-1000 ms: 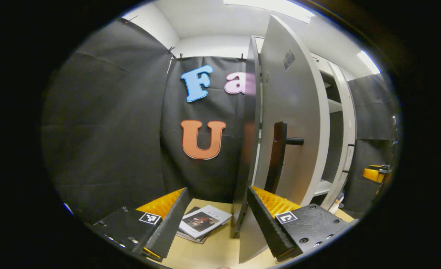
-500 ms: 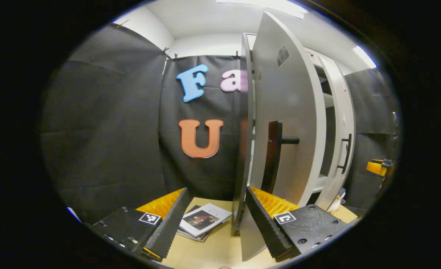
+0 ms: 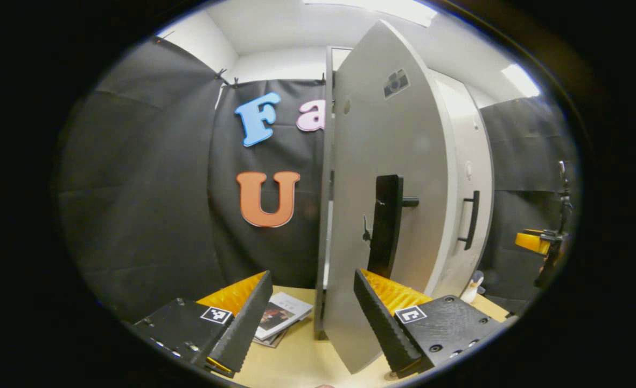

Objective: Grasp the bottle in the cabinet with the left hand and place it on the coaster, then close the right door with the right hand and the left door with the left hand.

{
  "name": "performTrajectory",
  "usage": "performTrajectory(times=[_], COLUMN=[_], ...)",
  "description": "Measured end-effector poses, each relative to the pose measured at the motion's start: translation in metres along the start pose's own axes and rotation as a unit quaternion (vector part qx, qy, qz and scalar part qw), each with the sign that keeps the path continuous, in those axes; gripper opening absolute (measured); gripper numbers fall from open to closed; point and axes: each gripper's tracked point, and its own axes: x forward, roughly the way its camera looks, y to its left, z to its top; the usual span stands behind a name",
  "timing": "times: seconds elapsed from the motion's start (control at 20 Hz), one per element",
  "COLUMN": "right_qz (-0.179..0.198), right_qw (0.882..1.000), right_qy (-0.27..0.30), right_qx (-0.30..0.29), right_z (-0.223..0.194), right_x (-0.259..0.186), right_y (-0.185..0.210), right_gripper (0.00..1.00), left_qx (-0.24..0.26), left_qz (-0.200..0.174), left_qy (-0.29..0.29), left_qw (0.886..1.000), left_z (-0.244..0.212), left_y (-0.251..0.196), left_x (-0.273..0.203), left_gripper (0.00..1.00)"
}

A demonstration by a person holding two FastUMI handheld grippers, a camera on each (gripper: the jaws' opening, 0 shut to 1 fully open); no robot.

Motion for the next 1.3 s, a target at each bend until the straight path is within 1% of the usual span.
performTrajectory(times=[0.15, 0.3, 0.45, 0.5, 0.55, 0.65, 0.8, 0.85, 0.9, 1.1, 1.2, 1.25, 1.3], right_qz=[-0.007, -0.025, -0.041, -0.044, -0.047, -0.045, -0.043, -0.042, -0.041, -0.035, -0.025, -0.02, -0.015], right_qw=[1.0, 1.0, 0.999, 0.999, 0.999, 0.999, 0.998, 0.998, 0.998, 0.998, 0.998, 0.997, 0.996], right_qy=[-0.002, -0.005, -0.008, -0.01, -0.012, -0.021, -0.035, -0.038, -0.04, -0.049, -0.064, -0.074, -0.083], right_qx=[-0.001, -0.001, 0.01, 0.011, 0.011, 0.014, 0.009, 0.008, 0.008, 0.007, 0.01, 0.01, 0.01], right_z=[0.001, 0.003, 0.003, 0.005, 0.007, 0.014, 0.025, 0.027, 0.028, 0.038, 0.053, 0.061, 0.068], right_x=[-0.007, -0.015, -0.022, -0.022, -0.024, -0.027, -0.033, -0.034, -0.034, -0.034, -0.035, -0.037, -0.039], right_y=[-0.013, -0.034, -0.049, -0.053, -0.056, -0.055, -0.053, -0.053, -0.052, -0.045, -0.038, -0.033, -0.028], right_gripper=[0.97, 0.96, 0.96, 0.97, 0.96, 0.96, 0.96, 0.96, 0.96, 0.96, 0.97, 0.94, 0.96], left_qx=[0.002, 0.002, -0.007, -0.01, -0.004, 0.008, 0.006, 0.008, 0.009, 0.002, -0.004, -0.004, -0.001], left_qz=[-0.035, -0.047, -0.077, -0.094, -0.109, -0.104, -0.105, -0.104, -0.102, -0.09, -0.081, -0.074, -0.068], left_qy=[-0.006, -0.011, -0.011, -0.012, -0.016, -0.015, -0.003, -0.006, -0.009, -0.02, -0.036, -0.044, -0.05], left_qw=[0.999, 0.999, 0.997, 0.995, 0.994, 0.994, 0.994, 0.994, 0.995, 0.996, 0.996, 0.996, 0.996], left_z=[0.001, 0.001, -0.001, -0.001, -0.002, -0.007, -0.014, -0.012, -0.009, 0.005, 0.021, 0.028, 0.033], left_y=[-0.029, -0.045, -0.072, -0.084, -0.095, -0.1, -0.113, -0.116, -0.117, -0.117, -0.114, -0.111, -0.107], left_x=[0.01, 0.023, 0.032, 0.035, 0.039, 0.052, 0.059, 0.06, 0.06, 0.05, 0.042, 0.037, 0.032], left_gripper=[0.95, 0.95, 0.95, 1.0, 1.0, 1.0, 1.0, 0.91, 1.0, 1.0, 1.0, 1.0, 1.0])
